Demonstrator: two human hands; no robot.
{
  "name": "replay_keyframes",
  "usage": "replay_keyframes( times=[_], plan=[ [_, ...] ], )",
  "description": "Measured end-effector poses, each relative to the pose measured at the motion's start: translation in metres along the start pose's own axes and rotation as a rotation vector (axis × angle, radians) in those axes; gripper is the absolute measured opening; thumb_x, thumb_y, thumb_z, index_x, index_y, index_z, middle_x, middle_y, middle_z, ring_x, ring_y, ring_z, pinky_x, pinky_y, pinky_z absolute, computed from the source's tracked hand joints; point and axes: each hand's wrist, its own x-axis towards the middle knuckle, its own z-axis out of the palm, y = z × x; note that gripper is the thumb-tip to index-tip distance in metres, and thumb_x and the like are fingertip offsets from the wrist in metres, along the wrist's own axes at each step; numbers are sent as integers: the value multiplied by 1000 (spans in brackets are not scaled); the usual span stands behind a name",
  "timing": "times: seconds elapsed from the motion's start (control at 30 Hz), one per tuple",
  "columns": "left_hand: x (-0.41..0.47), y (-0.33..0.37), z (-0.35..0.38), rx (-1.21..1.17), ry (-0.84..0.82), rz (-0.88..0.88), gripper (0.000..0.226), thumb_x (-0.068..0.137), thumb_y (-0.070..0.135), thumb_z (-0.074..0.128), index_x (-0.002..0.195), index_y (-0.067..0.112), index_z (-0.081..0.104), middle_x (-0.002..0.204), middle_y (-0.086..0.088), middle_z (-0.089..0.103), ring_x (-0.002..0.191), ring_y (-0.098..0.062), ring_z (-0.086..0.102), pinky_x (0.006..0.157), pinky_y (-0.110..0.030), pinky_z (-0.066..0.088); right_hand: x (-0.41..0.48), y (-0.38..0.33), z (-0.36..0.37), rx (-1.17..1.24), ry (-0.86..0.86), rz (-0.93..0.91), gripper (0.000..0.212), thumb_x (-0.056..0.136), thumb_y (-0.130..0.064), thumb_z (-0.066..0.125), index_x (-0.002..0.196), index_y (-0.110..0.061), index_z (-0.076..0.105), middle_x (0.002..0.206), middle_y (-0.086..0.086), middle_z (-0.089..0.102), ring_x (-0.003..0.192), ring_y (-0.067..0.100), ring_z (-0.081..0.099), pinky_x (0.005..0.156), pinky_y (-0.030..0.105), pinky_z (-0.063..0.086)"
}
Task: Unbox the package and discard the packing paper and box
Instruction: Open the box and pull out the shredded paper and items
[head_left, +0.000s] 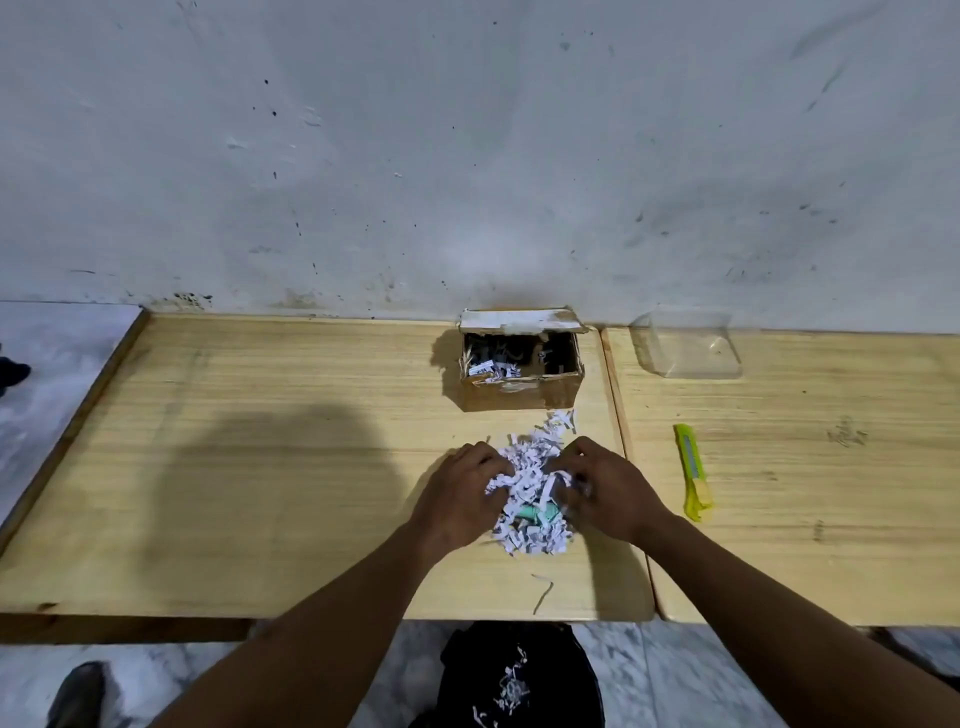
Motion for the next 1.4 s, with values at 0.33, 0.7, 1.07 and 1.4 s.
replay_keyframes(
  times=[0.33, 0.7, 1.07, 1.4],
  plan=[
    [-1, -25, -16, 17, 167, -117, 38, 74, 33, 62, 109, 21, 70, 107, 6, 71, 99, -21, 63, 87, -37, 47, 1, 19, -18, -127, 119, 108, 44, 73, -26, 60, 117, -26, 70, 120, -1, 62, 105, 27, 60, 76, 33, 49],
    [36, -14, -6, -12, -11, -152, 12, 86, 33, 68, 96, 30, 74, 91, 6, 72, 93, -20, 64, 87, -39, 46, 38, -1, -7, -32, -24, 59, 36, 84, -11, 68, 119, -18, 71, 114, 10, 66, 100, 30, 64, 79, 29, 47],
    [30, -24, -15, 83, 78, -159, 58, 82, 67, 46, 120, 28, 67, 118, 8, 67, 115, -19, 57, 95, -38, 37, 32, 8, -21, -107, 175, 78, 53, 78, -41, 50, 126, -24, 63, 119, 4, 60, 107, 29, 58, 83, 40, 50],
    [15, -38, 5, 294, -235, -423, 101, 83, 79, 40, 158, 21, 7, 167, -6, 0, 153, -24, -10, 118, -61, -1, 14, 25, -11, -3, -42, 55, 78, 69, -57, 76, 138, -35, 50, 127, -5, 53, 117, 19, 51, 88, 38, 50]
  ],
)
